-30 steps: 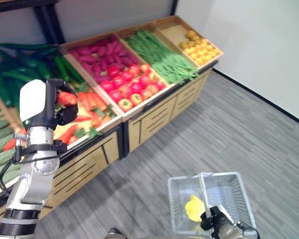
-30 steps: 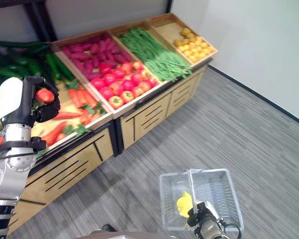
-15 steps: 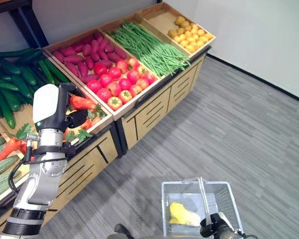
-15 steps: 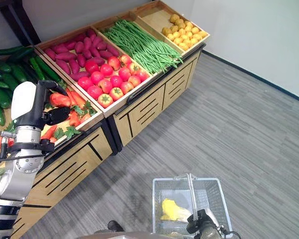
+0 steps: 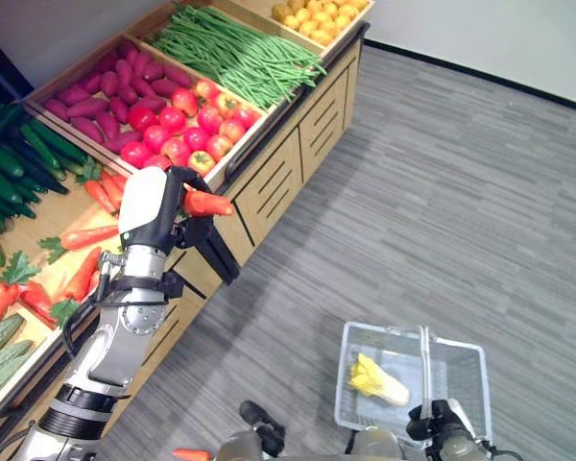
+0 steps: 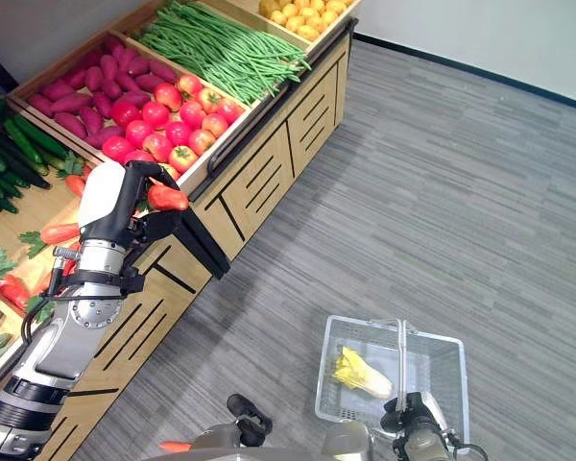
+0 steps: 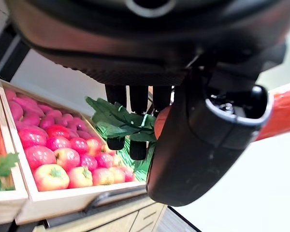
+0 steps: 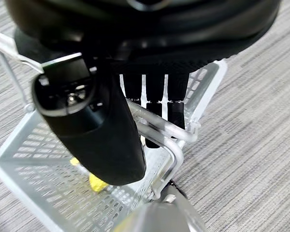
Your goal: Get the vegetables into the basket
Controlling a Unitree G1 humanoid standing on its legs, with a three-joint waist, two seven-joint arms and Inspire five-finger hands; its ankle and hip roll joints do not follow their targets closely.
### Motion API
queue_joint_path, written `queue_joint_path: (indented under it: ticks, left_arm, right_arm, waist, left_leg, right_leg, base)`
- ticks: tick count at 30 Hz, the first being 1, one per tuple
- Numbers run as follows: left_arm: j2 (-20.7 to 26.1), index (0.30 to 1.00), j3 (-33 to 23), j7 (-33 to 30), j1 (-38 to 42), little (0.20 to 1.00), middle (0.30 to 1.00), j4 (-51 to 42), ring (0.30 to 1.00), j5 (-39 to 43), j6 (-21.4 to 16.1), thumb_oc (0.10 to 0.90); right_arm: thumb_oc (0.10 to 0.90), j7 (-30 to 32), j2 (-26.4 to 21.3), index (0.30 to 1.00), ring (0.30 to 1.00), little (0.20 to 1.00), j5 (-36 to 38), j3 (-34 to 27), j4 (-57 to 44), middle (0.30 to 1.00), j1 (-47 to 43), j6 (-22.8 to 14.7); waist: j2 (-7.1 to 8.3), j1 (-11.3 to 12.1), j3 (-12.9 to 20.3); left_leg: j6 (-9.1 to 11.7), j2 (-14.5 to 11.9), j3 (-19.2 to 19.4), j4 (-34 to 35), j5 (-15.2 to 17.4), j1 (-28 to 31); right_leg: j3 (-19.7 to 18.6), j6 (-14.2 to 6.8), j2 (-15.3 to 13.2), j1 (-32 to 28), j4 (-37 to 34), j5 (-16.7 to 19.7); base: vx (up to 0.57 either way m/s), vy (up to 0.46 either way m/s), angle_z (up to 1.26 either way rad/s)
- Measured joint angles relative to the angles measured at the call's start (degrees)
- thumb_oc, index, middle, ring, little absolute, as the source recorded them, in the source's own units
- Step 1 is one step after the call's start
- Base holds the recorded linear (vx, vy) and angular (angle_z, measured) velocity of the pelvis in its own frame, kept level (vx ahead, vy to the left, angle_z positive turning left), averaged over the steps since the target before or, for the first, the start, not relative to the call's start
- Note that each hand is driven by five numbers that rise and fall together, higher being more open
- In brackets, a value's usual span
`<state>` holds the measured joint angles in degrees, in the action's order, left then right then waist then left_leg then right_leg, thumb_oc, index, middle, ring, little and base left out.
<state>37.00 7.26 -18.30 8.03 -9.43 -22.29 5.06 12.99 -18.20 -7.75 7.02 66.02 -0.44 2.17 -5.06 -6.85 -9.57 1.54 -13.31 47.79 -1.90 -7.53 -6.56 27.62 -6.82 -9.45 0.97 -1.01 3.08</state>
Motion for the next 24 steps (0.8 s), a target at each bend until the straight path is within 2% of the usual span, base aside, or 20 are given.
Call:
queue_joint_path:
  ticks: [2, 4, 5, 6, 7, 8, 9, 12, 13, 15, 16, 17, 19, 20, 24]
  left_arm:
    - [-0.1, 0.3, 0.0, 0.0, 0.0, 0.3, 0.3, 0.3, 0.3, 1.0, 0.0, 0.4]
    - [-0.1, 0.3, 0.0, 0.0, -0.1, 0.3, 0.3, 1.3, 0.3, 1.0, 0.1, 0.4]
    - [0.0, 0.3, -0.7, 0.0, -0.4, 0.3, 0.3, 1.2, 0.3, 1.1, -0.1, 0.4]
    - [-0.1, 0.3, -2.6, -0.2, -1.9, 0.3, 0.3, 1.1, 0.3, 1.1, -0.6, 0.4]
    - [-0.1, 0.3, -3.9, -0.3, -3.3, 0.3, 0.3, 1.5, 0.3, 1.2, -0.2, 0.4]
    - [-0.2, 0.3, -5.2, -0.3, -4.7, 0.3, 0.3, 1.6, 0.3, 1.2, -0.1, 0.4]
    - [-0.4, 0.3, -5.4, -0.2, -5.7, 0.3, 0.3, 2.5, 0.3, 1.2, -0.3, 0.4]
    - [-0.5, 0.3, -5.2, -0.1, -5.5, 0.3, 0.3, 2.5, 0.3, 1.2, -1.5, 0.4]
    - [-0.6, 0.3, -5.2, 0.0, -5.5, 0.3, 0.3, 2.5, 0.3, 1.2, -1.9, 0.4]
    - [-1.0, 0.3, -5.2, -0.1, -6.0, 0.3, 0.3, 2.5, 0.3, 1.2, -1.9, 0.4]
    - [-0.9, 0.3, -5.1, 0.1, -6.3, 0.3, 0.3, 3.0, 0.3, 1.9, -1.8, 0.4]
    - [-0.9, 0.3, -5.1, 0.3, -6.7, 0.3, 0.3, 3.2, 0.3, 2.2, -1.7, 0.4]
    - [-1.7, 0.3, -3.8, 1.5, -7.1, 0.3, 0.3, 5.4, 0.3, 2.7, -1.6, 0.4]
    - [-1.8, 0.3, -3.3, 2.4, -7.7, 0.3, 0.3, 5.9, 0.3, 3.5, -1.5, 0.4]
    - [-1.8, 0.3, -2.1, 3.6, -9.4, 0.3, 0.3, 5.9, 0.3, 4.4, -1.5, 0.4]
  right_arm:
    - [0.4, 0.3, -0.4, 0.3, 0.3, 0.3, 1.2, -0.3, 0.8, 0.3, 0.0, 0.0]
    - [0.4, 0.5, -0.4, 0.3, 0.3, 0.3, 1.7, -0.5, 1.7, 0.3, 0.0, 0.0]
    - [0.4, 0.5, -0.6, 0.3, 0.3, 0.3, 1.7, -0.4, 2.2, 0.3, -0.4, 0.0]
    - [0.4, 0.5, -0.2, 0.3, 0.3, 0.3, 1.7, -0.2, 2.8, 0.3, -1.8, 0.0]
    - [0.4, 0.4, -0.1, 0.3, 0.3, 0.3, 1.7, 0.5, 2.9, 0.3, -2.6, -0.3]
    - [0.4, 0.2, 0.0, 0.3, 0.3, 0.3, 1.6, 1.5, 3.2, 0.3, -3.4, -0.5]
    - [0.4, 0.0, -0.3, 0.3, 0.3, 0.3, 1.5, 2.5, 3.1, 0.3, -3.5, -0.6]
    - [0.4, -0.1, -0.8, 0.3, 0.3, 0.3, 1.5, 2.4, 3.1, 0.3, -3.4, -0.6]
    - [0.4, -0.3, -1.2, 0.3, 0.3, 0.3, 1.5, 2.5, 2.9, 0.3, -3.5, -0.5]
    - [0.4, -0.5, -2.3, 0.3, 0.3, 0.3, 1.5, 3.0, 2.0, 0.3, -3.7, -0.5]
    - [0.4, -0.5, -2.3, 0.3, 0.3, 0.3, 1.4, 3.7, 1.2, 0.3, -3.9, -0.5]
    - [0.4, -0.7, -2.0, 0.3, 0.3, 0.3, 1.4, 3.8, 0.3, 0.3, -4.0, -0.4]
    - [0.4, -0.8, -1.6, 0.3, 0.3, 0.3, 1.4, 4.6, -0.4, 0.3, -3.6, -0.3]
    - [0.4, -0.8, -1.3, 0.3, 0.3, 0.3, 1.4, 4.7, -0.8, 0.3, -3.6, -0.1]
    - [0.4, -1.7, -0.8, 0.3, 0.3, 0.3, 1.3, 6.5, -4.7, 0.3, -4.5, 1.1]
  waist:
    - [-0.54, -0.2, -0.4]
    - [-0.36, 0.9, -0.5]
    - [-0.09, 1.4, -0.9]
    - [0.92, 2.8, -1.5]
    - [2.01, 4.5, -1.5]
    - [2.83, 4.6, -2.0]
    - [3.76, 5.2, -2.1]
    - [3.59, 5.0, -2.2]
    - [3.25, 5.1, -2.1]
    - [2.51, 6.3, -2.3]
    - [2.96, 6.6, -3.0]
    - [3.76, 6.3, -3.1]
    - [4.32, 5.8, -3.1]
    - [4.25, 5.8, -3.1]
    - [3.55, 6.6, -3.3]
  left_leg:
    - [1.0, -0.8, -0.6, 0.6, -1.3, 1.0]
    - [1.6, -1.6, -3.1, -0.3, -1.8, 2.2]
    - [2.8, -1.7, -8.6, -1.4, -2.6, 2.6]
    - [2.8, -2.5, -16.1, -4.3, -2.6, 2.5]
    - [3.7, -3.0, -20.8, -6.9, -3.1, 2.4]
    - [4.7, -3.0, -25.4, -9.2, -1.9, 0.9]
    - [8.1, -1.1, -32.6, -5.0, 0.8, 2.0]
    - [8.1, 0.6, -36.2, 1.8, 0.1, 0.4]
    - [8.0, 2.1, -37.8, 3.8, -1.2, -1.5]
    - [7.4, 4.0, -40.3, 5.0, -1.2, -1.6]
    - [4.2, 4.7, -38.7, 4.6, -1.3, -1.4]
    - [3.8, 5.7, -37.9, 5.2, -1.1, -1.1]
    - [2.9, 7.9, -37.4, 6.9, -1.3, -0.3]
    - [2.1, 8.6, -36.9, 6.9, -1.3, 0.0]
    - [1.9, 9.1, -36.2, 7.0, -0.4, 1.9]
  right_leg:
    - [-0.8, 0.7, 1.2, 0.1, 0.0, -0.7]
    - [-2.9, 1.0, 1.6, -0.1, -0.2, -1.4]
    - [-5.2, 1.8, 2.0, 0.6, 0.2, -1.3]
    - [-8.7, 3.2, 2.2, 2.6, 2.6, -1.4]
    - [-11.3, 3.7, 1.9, 3.5, 3.7, -1.1]
    - [-14.0, 4.3, 2.1, 3.6, 3.8, -0.7]
    - [-17.0, 5.0, 2.0, 4.1, 3.4, -0.7]
    - [-18.6, 5.1, 3.0, 4.6, 1.6, -0.3]
    - [-19.6, 4.7, 3.6, 5.1, 0.5, -0.2]
    - [-21.7, 3.3, 4.0, 5.9, 0.2, 0.7]
    - [-22.5, 1.3, 3.6, 5.3, -1.3, 2.3]
    - [-22.3, 1.0, 2.9, 4.7, -2.9, 2.9]
    - [-22.5, -0.2, 0.9, 4.4, -4.1, 4.8]
    - [-22.6, -0.5, 0.1, 4.2, -4.0, 5.0]
    - [-22.7, -0.9, -0.3, 2.8, -3.9, 4.8]
  base:
    - [0.08, -0.206, -0.21]
    - [0.04, -0.121, -0.51]
    - [0.06, -0.169, -0.98]
    - [0.01, -0.104, -1.48]
    - [0.07, -0.117, -1.51]
    - [0.07, -0.016, -1.55]
    - [0.08, -0.02, -0.96]
    - [0.06, 0.05, -0.53]
    - [0.03, 0.058, -0.72]
    - [0.01, 0.111, -0.83]
    - [0.02, 0.158, -0.61]
    - [0.04, 0.184, -0.36]
    - [0.04, 0.162, -0.02]
    - [0.05, 0.167, -0.03]
    - [0.05, 0.148, -0.07]
